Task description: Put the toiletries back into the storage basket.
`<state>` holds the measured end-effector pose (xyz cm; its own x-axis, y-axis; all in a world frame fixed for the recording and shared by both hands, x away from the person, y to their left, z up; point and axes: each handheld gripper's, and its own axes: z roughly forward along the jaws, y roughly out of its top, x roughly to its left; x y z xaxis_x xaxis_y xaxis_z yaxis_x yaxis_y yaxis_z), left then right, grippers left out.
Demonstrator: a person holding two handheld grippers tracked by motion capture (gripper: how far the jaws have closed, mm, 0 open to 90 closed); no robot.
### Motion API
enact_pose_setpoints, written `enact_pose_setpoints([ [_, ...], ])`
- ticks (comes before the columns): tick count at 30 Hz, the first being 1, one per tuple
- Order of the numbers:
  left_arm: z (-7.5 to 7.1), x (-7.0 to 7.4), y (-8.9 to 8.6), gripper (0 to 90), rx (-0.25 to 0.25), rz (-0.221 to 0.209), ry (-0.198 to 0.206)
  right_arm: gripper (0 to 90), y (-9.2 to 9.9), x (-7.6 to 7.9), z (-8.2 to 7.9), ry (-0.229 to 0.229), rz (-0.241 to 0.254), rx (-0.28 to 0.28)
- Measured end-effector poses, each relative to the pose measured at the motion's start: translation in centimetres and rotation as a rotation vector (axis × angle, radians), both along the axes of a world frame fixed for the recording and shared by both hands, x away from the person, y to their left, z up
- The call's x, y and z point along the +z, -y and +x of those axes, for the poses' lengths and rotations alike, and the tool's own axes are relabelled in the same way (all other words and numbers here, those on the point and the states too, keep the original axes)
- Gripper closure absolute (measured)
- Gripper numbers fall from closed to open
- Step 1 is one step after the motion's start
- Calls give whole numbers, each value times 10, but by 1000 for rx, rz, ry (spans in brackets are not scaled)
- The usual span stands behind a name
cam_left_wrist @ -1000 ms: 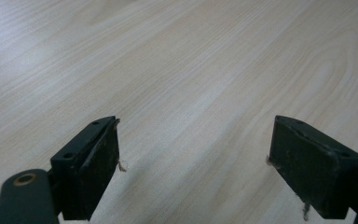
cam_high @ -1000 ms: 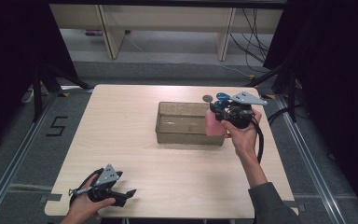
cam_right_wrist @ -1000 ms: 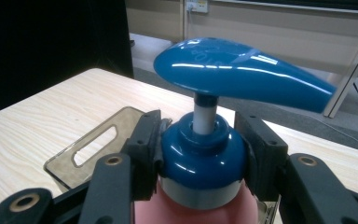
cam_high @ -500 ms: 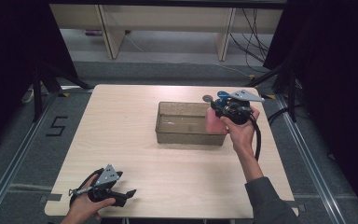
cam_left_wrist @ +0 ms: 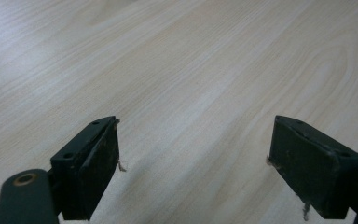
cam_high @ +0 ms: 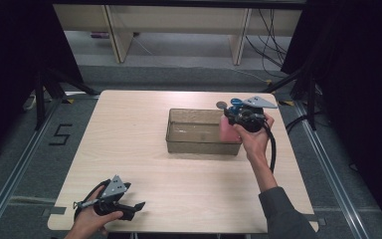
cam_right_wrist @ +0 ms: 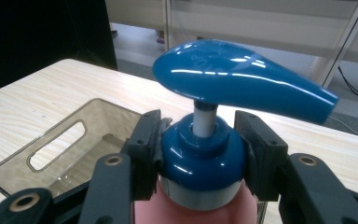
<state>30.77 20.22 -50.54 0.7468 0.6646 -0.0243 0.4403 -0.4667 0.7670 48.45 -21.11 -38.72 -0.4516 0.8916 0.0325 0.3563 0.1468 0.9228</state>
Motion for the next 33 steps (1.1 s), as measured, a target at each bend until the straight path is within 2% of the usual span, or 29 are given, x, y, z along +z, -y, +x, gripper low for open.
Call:
enact_pose_setpoints([
  [2, 0, 0, 0, 154, 1, 1, 0, 537, -1, -2, 0, -3, -3, -6],
  [3, 0, 0, 0, 154, 1, 1, 0, 537, -1, -2, -1, -19, 1, -6],
  [6, 0, 0, 0, 154, 0, 1, 1, 537, 0, -5, 1, -3, -10, 3],
  [7, 0, 0, 0, 154, 0, 1, 0, 537, 0, -7, 1, -22, -10, -2],
  [10, 0, 0, 0, 154, 0, 1, 0, 537, 0, -9, 1, -22, -17, 5],
  [11, 0, 0, 0, 154, 1, 1, 0, 537, 0, -10, 1, -12, -20, -9],
  [12, 0, 0, 0, 154, 0, 2, 0, 537, 0, -10, 0, -32, -9, -8],
  [14, 0, 0, 0, 154, 0, 1, -1, 537, 1, -12, 2, -11, -22, -4],
  [16, 0, 0, 0, 154, 1, 1, 0, 537, 1, -14, 1, -27, -15, -12],
  [17, 1, 0, -1, 154, -7, 27, 9, 536, 1, -16, 3, -25, -25, -6],
  [19, 2, 1, -2, 154, -10, 31, 15, 537, 1, -18, 2, -30, -19, -1],
  [24, 2, 0, -1, 154, -10, 29, 13, 537, 2, -20, 2, -19, -39, 0],
  [25, 2, 0, -1, 154, -9, 29, 12, 537, 1, -20, 1, -29, -20, -9],
  [26, 1, 0, -1, 154, -8, 21, 9, 537, 2, -21, 2, -23, -36, 3],
  [28, 2, 0, -2, 154, -7, 26, 11, 537, 1, -22, -1, -44, -18, -14],
  [29, 2, 0, -2, 154, -8, 28, 13, 537, 2, -22, -1, -45, -29, -8],
  [30, 2, 0, -1, 154, -8, 27, 11, 537, 1, -23, -1, -47, -12, -15],
  [31, 2, 0, -1, 154, -8, 27, 11, 537, 3, -24, 0, -35, -28, 4],
  [32, 2, 0, -1, 154, -7, 27, 11, 537, 3, -25, 0, -38, -20, -1],
  [33, 2, 0, -1, 154, -8, 27, 12, 537, 4, -25, -1, -45, -32, 2],
])
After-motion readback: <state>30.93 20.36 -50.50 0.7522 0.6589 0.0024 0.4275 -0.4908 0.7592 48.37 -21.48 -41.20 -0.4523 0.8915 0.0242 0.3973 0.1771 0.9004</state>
